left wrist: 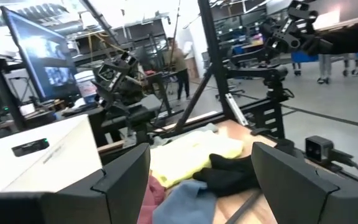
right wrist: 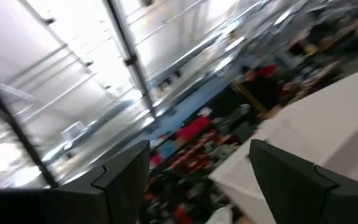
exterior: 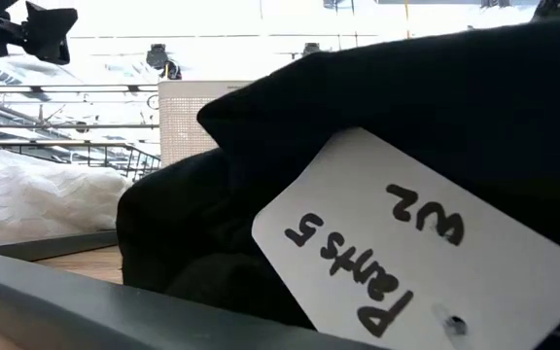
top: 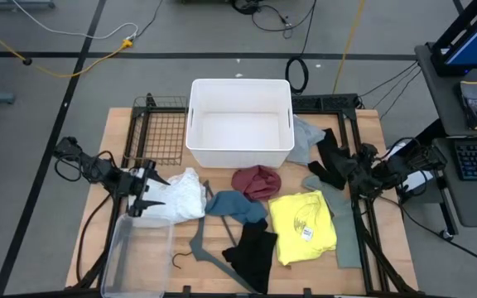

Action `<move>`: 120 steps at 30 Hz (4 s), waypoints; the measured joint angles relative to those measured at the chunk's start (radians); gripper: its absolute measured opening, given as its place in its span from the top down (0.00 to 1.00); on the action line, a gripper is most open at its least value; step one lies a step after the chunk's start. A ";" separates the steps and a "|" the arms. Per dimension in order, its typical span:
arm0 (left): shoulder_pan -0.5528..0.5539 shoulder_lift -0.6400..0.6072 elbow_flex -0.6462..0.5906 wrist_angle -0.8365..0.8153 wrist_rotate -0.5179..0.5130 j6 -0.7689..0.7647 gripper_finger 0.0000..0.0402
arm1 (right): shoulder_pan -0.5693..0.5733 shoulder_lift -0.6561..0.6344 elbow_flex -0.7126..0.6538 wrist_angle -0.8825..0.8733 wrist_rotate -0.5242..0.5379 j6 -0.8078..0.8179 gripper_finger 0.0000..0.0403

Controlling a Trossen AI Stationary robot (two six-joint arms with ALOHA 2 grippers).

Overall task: Pick & Place Cloths
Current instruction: Put the yellow shirt into the white bin

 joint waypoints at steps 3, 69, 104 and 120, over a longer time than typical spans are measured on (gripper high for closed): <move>0.000 0.000 0.000 0.000 -0.021 0.009 0.30 | 0.000 0.000 0.000 -0.001 0.105 0.001 0.34; 0.000 0.000 0.000 0.201 -0.253 -0.168 0.30 | 0.073 0.914 0.792 -1.707 -0.701 0.662 0.34; 0.000 0.000 0.000 0.200 -0.253 -0.154 0.30 | 0.071 0.914 0.742 -1.534 -0.695 0.956 0.34; 0.000 0.000 0.000 0.200 -0.253 -0.153 0.30 | -0.008 0.914 0.576 -1.434 -0.822 1.159 0.34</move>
